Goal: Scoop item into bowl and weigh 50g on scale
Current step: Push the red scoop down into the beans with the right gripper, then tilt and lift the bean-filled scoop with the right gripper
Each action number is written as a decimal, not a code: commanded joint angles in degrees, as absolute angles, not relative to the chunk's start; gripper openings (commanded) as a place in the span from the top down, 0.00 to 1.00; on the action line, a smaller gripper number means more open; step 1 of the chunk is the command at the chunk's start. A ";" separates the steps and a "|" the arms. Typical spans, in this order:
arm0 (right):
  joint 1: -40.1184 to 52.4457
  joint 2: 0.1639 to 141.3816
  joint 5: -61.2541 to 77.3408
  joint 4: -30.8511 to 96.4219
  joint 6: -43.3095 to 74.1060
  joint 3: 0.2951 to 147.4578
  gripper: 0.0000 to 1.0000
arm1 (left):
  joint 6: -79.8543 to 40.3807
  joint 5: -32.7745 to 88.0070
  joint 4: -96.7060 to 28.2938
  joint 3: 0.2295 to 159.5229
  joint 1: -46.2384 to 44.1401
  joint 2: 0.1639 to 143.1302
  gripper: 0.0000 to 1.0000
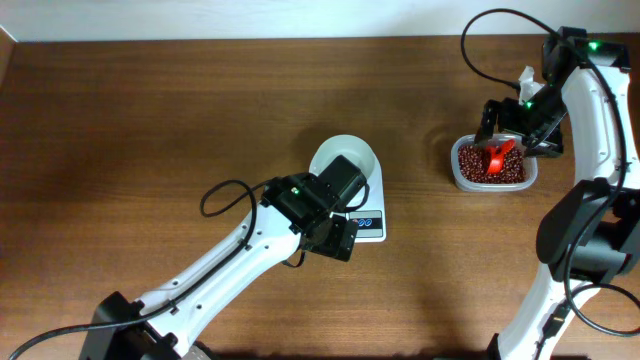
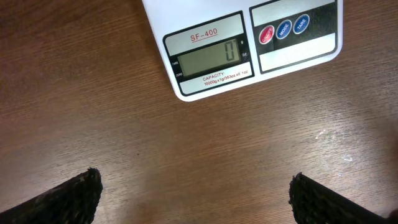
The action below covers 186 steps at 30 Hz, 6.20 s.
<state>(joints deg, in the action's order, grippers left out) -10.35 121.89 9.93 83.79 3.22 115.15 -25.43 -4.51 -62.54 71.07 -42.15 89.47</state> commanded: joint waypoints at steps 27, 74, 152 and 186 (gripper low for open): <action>-9.78 122.10 8.51 84.55 6.46 114.54 0.39 | -26.09 -4.36 -62.46 70.52 -40.71 88.05 0.01; -8.40 122.21 -0.25 77.56 7.44 108.84 0.96 | -26.09 -10.59 -62.87 70.52 -40.71 88.05 0.01; -30.89 122.19 49.12 70.74 -7.29 93.86 0.96 | -26.06 -12.08 -62.92 70.52 -40.71 88.05 0.01; -31.53 121.86 42.87 88.40 -10.33 109.21 0.96 | -26.09 -12.93 -62.87 70.52 -40.71 88.05 0.01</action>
<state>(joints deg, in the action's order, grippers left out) -31.31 121.91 42.70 87.94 -8.97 107.87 -25.58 -12.29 -62.81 71.07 -40.91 89.47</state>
